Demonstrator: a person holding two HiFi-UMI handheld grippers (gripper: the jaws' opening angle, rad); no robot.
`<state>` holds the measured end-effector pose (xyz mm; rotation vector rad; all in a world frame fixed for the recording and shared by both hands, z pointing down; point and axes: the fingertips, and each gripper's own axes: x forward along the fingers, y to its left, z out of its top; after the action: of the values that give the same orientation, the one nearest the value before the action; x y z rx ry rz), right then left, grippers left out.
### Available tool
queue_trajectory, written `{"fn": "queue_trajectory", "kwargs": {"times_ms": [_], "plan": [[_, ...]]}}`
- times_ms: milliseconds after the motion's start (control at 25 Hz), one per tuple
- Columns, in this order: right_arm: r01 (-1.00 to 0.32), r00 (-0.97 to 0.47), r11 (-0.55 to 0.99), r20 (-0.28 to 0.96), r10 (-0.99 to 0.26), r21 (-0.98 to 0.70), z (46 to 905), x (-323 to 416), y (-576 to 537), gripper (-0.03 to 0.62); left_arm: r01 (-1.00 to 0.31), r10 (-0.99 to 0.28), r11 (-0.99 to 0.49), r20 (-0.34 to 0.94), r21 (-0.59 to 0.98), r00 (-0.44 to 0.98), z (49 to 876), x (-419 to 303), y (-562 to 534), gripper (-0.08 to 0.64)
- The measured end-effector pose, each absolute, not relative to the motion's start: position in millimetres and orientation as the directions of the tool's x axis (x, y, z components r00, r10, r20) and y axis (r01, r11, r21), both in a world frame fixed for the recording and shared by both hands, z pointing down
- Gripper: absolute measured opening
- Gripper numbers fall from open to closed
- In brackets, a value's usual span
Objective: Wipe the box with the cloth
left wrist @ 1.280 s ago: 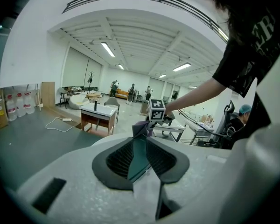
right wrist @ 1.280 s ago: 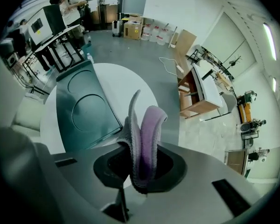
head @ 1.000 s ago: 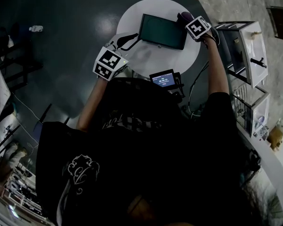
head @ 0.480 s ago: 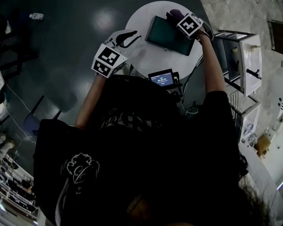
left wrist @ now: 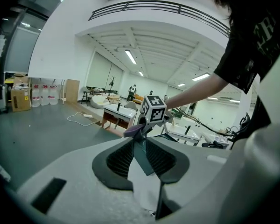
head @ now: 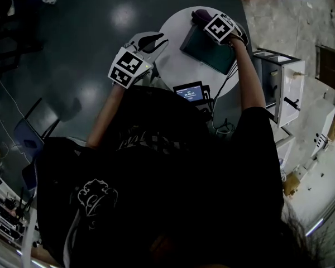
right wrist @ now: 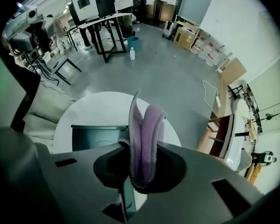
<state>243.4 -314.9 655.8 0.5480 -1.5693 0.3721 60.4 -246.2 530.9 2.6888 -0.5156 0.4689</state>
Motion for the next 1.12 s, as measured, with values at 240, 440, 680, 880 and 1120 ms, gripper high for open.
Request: {"fn": "queue_trajectory", "kwargs": {"times_ms": [240, 440, 680, 880, 1120], "plan": [[-0.499, -0.002, 0.865, 0.998, -0.068, 0.058, 661.7, 217.1, -321.4, 0.055, -0.454, -0.336, -0.841, 0.373, 0.295, 0.865, 533.8, 40.6, -257.9, 0.083], [-0.344, 0.045, 0.935, 0.996, -0.075, 0.086, 661.4, 197.0, -324.8, 0.055, -0.483, -0.369, -0.823, 0.365, 0.3, 0.855, 537.4, 30.0, -263.2, 0.083], [-0.221, 0.065, 0.971, 0.995, -0.077, 0.089, 655.4, 181.9, -316.9, 0.055, -0.509, -0.401, -0.805, 0.353, 0.304, 0.845, 536.7, 23.4, -263.9, 0.083], [-0.109, 0.112, 0.991, 0.991, -0.072, 0.084, 656.4, 177.6, -305.6, 0.055, -0.533, -0.428, -0.791, 0.35, 0.3, 0.833, 533.5, 20.8, -259.9, 0.083], [-0.023, 0.141, 0.995, 0.986, -0.09, 0.094, 652.3, 170.6, -291.9, 0.055, -0.564, -0.465, -0.773, 0.345, 0.29, 0.815, 528.3, 10.9, -249.2, 0.083]]}}
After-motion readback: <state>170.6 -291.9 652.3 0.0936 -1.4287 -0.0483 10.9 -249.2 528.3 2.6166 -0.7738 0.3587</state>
